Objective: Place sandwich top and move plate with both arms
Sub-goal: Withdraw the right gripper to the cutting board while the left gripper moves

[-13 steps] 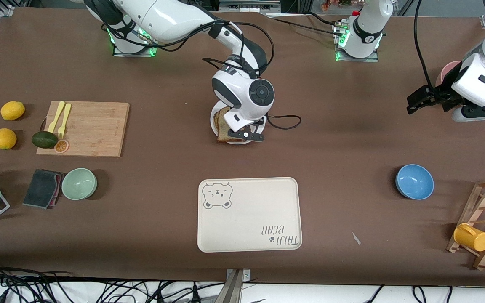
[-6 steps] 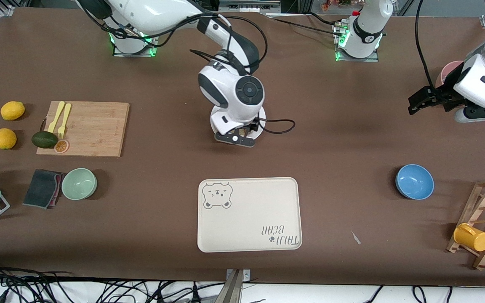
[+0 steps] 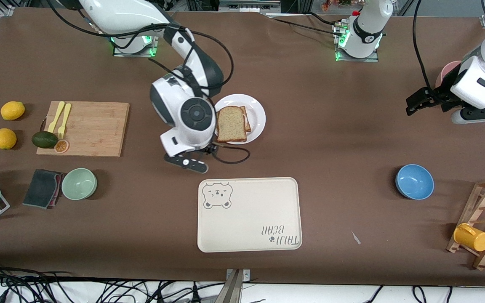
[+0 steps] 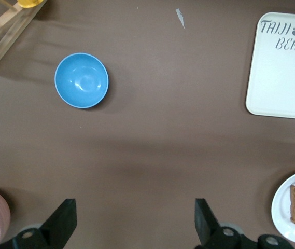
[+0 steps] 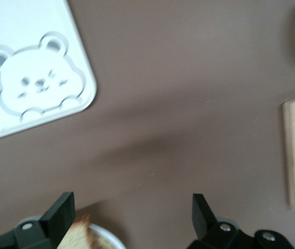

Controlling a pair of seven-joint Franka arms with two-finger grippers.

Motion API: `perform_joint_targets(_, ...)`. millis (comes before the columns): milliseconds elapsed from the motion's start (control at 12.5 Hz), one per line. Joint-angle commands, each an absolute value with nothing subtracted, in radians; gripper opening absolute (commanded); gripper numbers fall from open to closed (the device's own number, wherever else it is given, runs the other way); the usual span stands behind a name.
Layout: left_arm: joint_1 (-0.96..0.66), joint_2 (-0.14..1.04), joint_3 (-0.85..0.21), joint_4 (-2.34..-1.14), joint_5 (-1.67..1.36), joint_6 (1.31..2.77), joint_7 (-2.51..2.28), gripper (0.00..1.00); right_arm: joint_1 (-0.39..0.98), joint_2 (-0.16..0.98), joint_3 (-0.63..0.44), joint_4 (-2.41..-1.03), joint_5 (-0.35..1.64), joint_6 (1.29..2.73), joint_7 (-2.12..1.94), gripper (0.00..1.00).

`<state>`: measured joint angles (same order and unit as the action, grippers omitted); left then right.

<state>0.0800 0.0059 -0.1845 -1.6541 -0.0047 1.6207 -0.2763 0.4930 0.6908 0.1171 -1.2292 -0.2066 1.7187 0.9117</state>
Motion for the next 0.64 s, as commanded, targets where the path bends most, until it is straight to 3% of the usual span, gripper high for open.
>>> perform_joint_targets(0,0.083,0.011,-0.215,-1.660,0.001,1.620,-0.336,1.00,0.409,0.617,0.104,-1.293,-0.126,1.736,0.783,1.00)
perform_joint_targets(160,0.097,0.024,-0.213,-1.663,-0.006,1.620,-0.218,1.00,0.350,0.574,0.091,-1.350,-0.055,1.756,0.746,1.00)
perform_joint_targets(559,0.211,0.057,-0.209,-1.666,-0.093,1.650,-0.014,1.00,0.350,0.454,-0.032,-1.469,-0.054,1.766,0.586,1.00)
